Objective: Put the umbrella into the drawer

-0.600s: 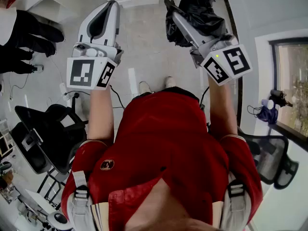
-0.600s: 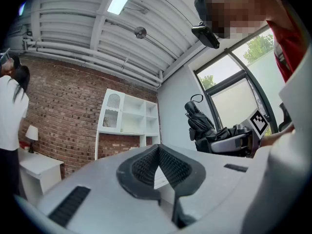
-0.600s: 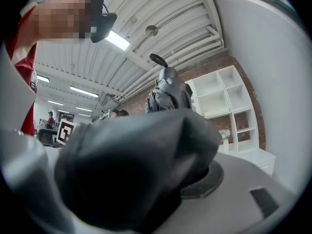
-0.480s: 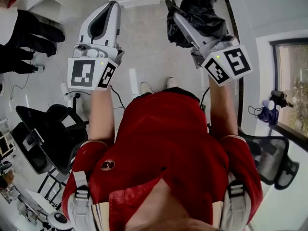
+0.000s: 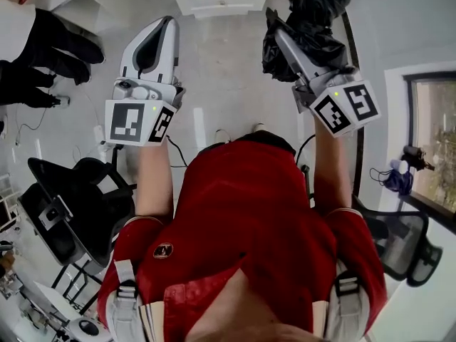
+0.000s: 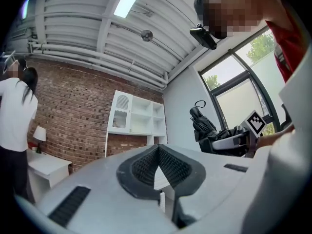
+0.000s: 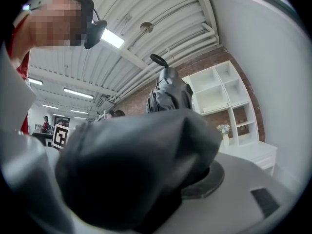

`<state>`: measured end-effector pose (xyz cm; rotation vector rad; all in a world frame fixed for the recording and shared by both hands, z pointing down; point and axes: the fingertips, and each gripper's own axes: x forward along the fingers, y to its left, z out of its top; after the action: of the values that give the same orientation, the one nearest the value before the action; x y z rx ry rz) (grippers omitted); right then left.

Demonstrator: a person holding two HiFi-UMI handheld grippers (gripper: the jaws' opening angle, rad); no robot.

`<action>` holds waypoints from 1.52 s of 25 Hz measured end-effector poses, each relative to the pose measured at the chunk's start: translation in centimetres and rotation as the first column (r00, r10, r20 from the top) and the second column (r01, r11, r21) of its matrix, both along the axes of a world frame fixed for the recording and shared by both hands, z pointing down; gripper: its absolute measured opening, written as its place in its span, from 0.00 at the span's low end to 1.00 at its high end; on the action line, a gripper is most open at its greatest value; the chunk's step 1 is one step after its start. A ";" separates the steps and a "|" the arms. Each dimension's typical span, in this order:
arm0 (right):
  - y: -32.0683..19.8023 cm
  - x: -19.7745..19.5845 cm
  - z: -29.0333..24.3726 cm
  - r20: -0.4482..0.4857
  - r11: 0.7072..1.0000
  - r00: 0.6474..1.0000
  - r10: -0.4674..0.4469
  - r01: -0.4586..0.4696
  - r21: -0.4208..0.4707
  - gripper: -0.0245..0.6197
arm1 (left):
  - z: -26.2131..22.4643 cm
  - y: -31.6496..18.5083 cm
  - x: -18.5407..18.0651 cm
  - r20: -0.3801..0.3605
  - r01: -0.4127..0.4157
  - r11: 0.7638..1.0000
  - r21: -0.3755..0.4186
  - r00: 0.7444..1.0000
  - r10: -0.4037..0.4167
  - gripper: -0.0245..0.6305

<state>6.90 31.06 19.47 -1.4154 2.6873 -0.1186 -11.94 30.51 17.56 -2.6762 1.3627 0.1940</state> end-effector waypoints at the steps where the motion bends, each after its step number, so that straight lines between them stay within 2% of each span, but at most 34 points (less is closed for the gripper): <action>1: -0.5 -0.9 0.4 -0.002 1.000 1.000 0.003 -0.003 -0.007 0.48 | 0.3 -0.3 -1.2 -0.006 0.004 1.000 -0.001 1.000 -0.004 0.05; 6: -3.3 -5.1 2.2 -0.016 0.998 1.000 -0.002 0.001 -0.058 0.48 | 2.1 -2.9 -6.6 -0.041 0.033 0.999 -0.017 0.999 -0.033 0.05; 11: -7.3 -6.5 3.1 -0.023 0.997 1.000 -0.001 -0.001 -0.076 0.48 | 2.9 -6.5 -8.6 -0.040 0.040 0.999 -0.018 0.998 -0.040 0.05; 18: -15.6 -3.7 4.3 -0.008 0.998 1.000 0.000 0.000 -0.058 0.48 | 4.3 -15.0 -5.5 0.013 0.030 0.999 -0.022 0.999 -0.030 0.05; 24: -26.0 0.3 5.4 -0.037 0.998 0.999 -0.008 0.006 -0.059 0.48 | 4.6 -25.5 -2.1 0.043 0.054 0.998 -0.026 0.998 -0.053 0.05; 31: -38.0 3.9 7.5 -0.077 0.993 0.995 -0.068 0.060 -0.106 0.48 | 4.7 -37.1 1.4 0.048 0.108 0.993 -0.039 0.993 -0.106 0.05; 34: -41.7 4.9 8.6 -0.090 0.988 0.992 -0.090 0.077 -0.132 0.48 | 4.6 -40.2 2.9 0.059 0.118 0.992 -0.039 0.992 -0.115 0.05; 38: -44.5 5.1 10.1 -0.128 0.983 0.984 -0.121 0.101 -0.153 0.48 | 4.8 -41.8 3.9 0.065 0.124 0.992 -0.040 0.991 -0.121 0.05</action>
<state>11.97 -13.47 29.57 -1.3565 2.9251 -0.2399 -8.07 -11.25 22.37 -2.5986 1.5224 0.0678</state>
